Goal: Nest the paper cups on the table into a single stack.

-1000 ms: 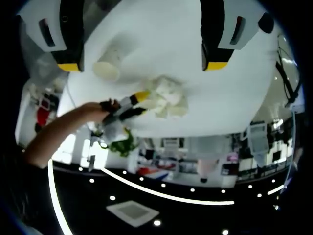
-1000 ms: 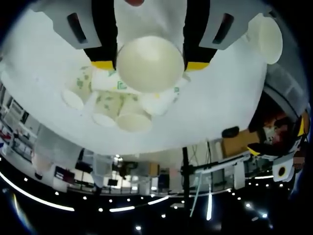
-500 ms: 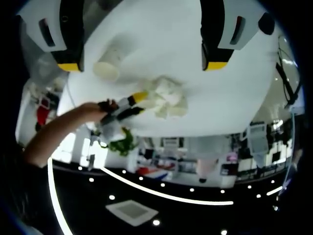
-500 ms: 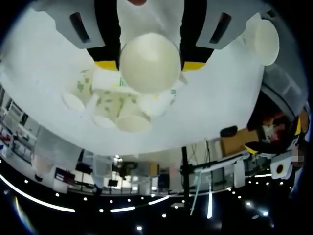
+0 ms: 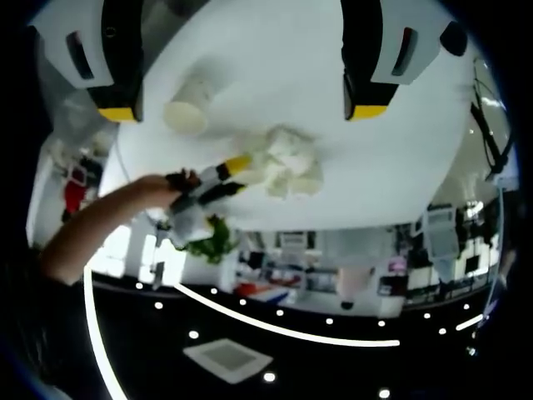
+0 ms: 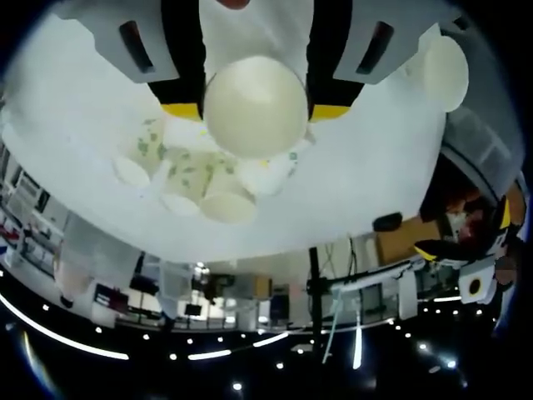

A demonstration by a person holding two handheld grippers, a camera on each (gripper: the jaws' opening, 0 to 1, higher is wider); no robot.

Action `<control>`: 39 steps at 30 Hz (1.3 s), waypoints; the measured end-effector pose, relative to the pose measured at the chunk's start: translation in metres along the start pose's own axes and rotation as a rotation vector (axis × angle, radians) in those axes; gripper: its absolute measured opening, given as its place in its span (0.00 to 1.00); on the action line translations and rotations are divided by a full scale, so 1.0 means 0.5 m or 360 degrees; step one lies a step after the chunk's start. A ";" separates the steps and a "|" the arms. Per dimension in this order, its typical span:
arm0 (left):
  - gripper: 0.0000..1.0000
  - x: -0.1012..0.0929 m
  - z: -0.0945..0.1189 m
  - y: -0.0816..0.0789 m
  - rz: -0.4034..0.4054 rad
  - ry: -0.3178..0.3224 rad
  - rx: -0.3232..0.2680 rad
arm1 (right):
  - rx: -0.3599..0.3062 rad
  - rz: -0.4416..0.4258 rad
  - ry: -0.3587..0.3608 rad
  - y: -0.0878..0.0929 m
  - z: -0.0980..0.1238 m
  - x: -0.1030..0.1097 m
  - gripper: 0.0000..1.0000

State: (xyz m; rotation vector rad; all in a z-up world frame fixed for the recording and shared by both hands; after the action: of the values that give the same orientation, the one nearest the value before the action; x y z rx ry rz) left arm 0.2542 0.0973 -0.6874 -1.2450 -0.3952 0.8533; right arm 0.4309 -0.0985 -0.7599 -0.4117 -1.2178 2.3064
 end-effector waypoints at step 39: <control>1.00 -0.036 -0.004 -0.003 -0.0008 0.0009 -0.0003 | 0.0033 0.0016 0.0014 0.038 0.101 0.005 0.44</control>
State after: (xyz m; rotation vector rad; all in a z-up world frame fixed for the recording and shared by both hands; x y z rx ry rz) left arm 0.2445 0.0823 -0.6832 -1.2472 -0.3946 0.8450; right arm 0.3995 -0.1406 -0.7478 -0.4212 -1.1888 2.3215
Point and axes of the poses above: the point that each gripper's makers call its tool centre point, and the gripper's own axes: z roughly backward along the fingers, x roughly to its left, y roughly out of its underside, the point moved 4 cm from there along z, roughly backward along the fingers
